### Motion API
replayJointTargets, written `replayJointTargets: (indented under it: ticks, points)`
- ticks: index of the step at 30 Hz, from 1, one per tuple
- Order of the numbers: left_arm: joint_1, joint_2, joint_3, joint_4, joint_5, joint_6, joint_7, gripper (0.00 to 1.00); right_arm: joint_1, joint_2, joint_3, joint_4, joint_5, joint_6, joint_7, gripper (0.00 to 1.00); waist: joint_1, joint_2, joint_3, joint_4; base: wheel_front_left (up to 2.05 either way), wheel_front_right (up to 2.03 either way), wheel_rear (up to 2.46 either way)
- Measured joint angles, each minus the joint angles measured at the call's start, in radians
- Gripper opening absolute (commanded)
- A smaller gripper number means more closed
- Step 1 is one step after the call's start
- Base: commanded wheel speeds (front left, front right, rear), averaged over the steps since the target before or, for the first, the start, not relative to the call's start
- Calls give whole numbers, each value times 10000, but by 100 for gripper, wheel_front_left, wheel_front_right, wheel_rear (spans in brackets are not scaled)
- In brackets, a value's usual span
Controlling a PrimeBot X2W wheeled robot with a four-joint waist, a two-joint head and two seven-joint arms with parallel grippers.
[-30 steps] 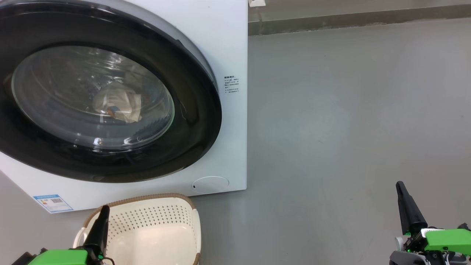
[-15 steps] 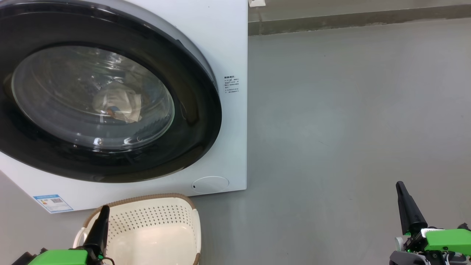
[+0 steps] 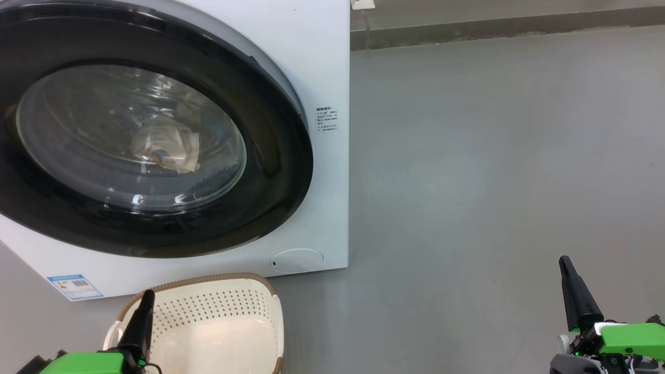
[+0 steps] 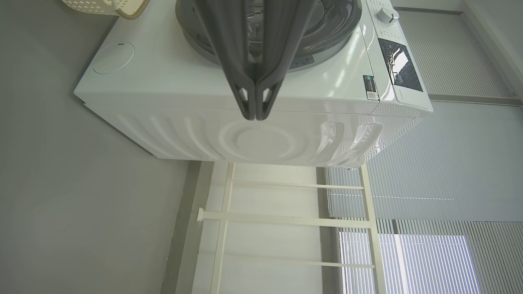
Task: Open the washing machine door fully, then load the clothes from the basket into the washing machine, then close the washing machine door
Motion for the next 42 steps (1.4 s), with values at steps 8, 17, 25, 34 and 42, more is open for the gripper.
replayJointTargets:
  ticks: [8,17,25,34,42]
  points:
    - [0,-2,2,0,0,2,0,0,0,2,0,0,0,0,0,0,0,0,0,0,0,0,0]
    - [0,-2,2,0,0,0,0,0,0,2,0,0,0,0,0,0,0,0,0,0,0,0,0]
    - [0,-2,4,0,0,2,0,0,0,2,0,0,0,0,0,0,0,0,0,0,0,0,0]
    - [0,-2,4,0,0,0,0,0,0,2,0,0,0,0,0,0,0,0,0,0,0,0,0]
    - [0,-2,4,0,0,0,0,0,0,2,0,0,0,0,0,0,0,0,0,0,0,0,0]
